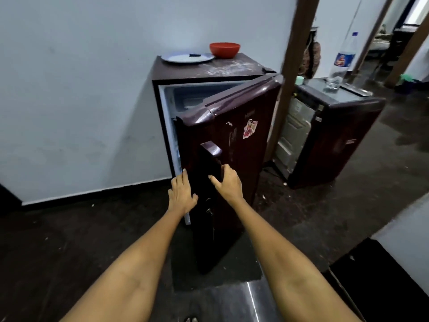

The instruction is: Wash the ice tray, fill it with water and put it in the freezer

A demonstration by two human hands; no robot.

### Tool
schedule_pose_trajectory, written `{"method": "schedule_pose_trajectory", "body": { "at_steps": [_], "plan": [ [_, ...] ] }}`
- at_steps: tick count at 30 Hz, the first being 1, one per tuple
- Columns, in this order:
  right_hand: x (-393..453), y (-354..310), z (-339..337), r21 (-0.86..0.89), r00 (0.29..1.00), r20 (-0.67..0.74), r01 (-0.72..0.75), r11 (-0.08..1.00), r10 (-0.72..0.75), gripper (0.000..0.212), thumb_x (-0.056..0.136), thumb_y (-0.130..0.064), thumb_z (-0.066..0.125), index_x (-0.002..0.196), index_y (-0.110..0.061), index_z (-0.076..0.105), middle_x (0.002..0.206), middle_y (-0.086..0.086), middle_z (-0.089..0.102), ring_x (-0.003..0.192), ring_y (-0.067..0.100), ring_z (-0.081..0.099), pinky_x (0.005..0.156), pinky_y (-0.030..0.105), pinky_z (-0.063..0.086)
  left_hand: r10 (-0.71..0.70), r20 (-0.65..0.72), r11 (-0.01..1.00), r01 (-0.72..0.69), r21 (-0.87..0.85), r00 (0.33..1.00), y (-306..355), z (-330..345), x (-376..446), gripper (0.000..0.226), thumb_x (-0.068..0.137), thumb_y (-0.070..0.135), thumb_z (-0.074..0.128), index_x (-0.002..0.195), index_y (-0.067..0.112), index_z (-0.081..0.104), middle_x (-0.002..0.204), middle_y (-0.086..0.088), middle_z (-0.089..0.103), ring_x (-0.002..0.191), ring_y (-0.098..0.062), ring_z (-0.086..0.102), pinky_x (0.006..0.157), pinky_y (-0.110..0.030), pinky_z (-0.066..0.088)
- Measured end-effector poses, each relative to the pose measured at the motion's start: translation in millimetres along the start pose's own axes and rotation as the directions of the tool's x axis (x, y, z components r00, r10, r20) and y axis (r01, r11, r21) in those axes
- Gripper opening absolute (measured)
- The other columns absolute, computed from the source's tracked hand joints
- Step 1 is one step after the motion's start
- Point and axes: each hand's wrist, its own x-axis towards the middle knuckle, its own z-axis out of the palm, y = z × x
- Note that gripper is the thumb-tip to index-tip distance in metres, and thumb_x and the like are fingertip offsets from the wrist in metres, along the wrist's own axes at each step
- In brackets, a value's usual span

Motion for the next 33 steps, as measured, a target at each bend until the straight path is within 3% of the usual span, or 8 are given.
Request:
{"method": "schedule_pose_trajectory", "body": {
  "at_steps": [4, 8, 16, 21, 33],
  "plan": [
    [44, -29, 30, -0.087, 0.997, 0.069, 0.031, 0.996, -0.025, 0.044, 0.083, -0.038, 0.065, 0.109, -0.005, 0.050, 0.100, 0.011, 0.062, 0.087, 0.021, 0.061, 0.066, 0.027, 0.048, -0.047, 0.094, 0.999, 0.047, 0.008, 0.994, -22, -8, 38, 0.096, 0.086, 0.025, 0.062, 0.152, 0.008, -0.005, 0.158, -0.008, 0.010, 0.143, -0.031, 0.015, 0.109, -0.048, 0.035],
    [88, -59, 66, -0.145, 0.995, 0.097, 0.022, 0.989, -0.008, 0.043, 0.085, -0.032, 0.065, 0.111, -0.002, 0.050, 0.104, 0.014, 0.063, 0.098, 0.026, 0.061, 0.079, 0.035, 0.053, -0.099, 0.154, 0.995, 0.103, -0.016, 0.983, -43, -12, 84, 0.101, 0.084, 0.019, 0.063, 0.152, 0.009, -0.011, 0.161, -0.006, -0.007, 0.147, -0.031, 0.000, 0.112, -0.051, 0.027],
    [179, -99, 132, -0.190, 0.996, 0.064, -0.043, 0.981, 0.056, 0.039, 0.087, -0.029, 0.061, 0.111, -0.001, 0.050, 0.108, 0.017, 0.062, 0.103, 0.029, 0.059, 0.081, 0.036, 0.051, -0.125, 0.144, 0.989, 0.135, -0.061, 0.982, -79, -27, 193, 0.097, 0.085, 0.011, 0.062, 0.151, 0.006, -0.009, 0.161, -0.008, -0.004, 0.149, -0.032, -0.005, 0.117, -0.052, 0.023],
    [219, -110, 152, -0.223, 0.993, 0.064, -0.078, 0.972, 0.095, 0.040, 0.087, -0.030, 0.062, 0.111, -0.001, 0.051, 0.107, 0.015, 0.063, 0.102, 0.028, 0.060, 0.080, 0.035, 0.050, -0.094, 0.112, 0.993, 0.102, -0.067, 0.989, -91, -31, 236, 0.098, 0.084, 0.009, 0.063, 0.151, 0.005, -0.007, 0.160, -0.009, 0.002, 0.148, -0.031, 0.001, 0.117, -0.047, 0.025],
    [211, -103, 156, -0.319, 1.000, 0.008, -0.005, 0.948, 0.008, 0.045, 0.088, -0.042, 0.057, 0.111, -0.003, 0.051, 0.105, 0.013, 0.064, 0.099, 0.026, 0.060, 0.073, 0.036, 0.049, -0.123, 0.098, 0.988, 0.131, -0.080, 0.988, -103, -35, 211, 0.090, 0.085, 0.006, 0.057, 0.152, 0.005, -0.003, 0.158, -0.009, 0.008, 0.147, -0.030, 0.005, 0.116, -0.045, 0.027]
  ]
}}
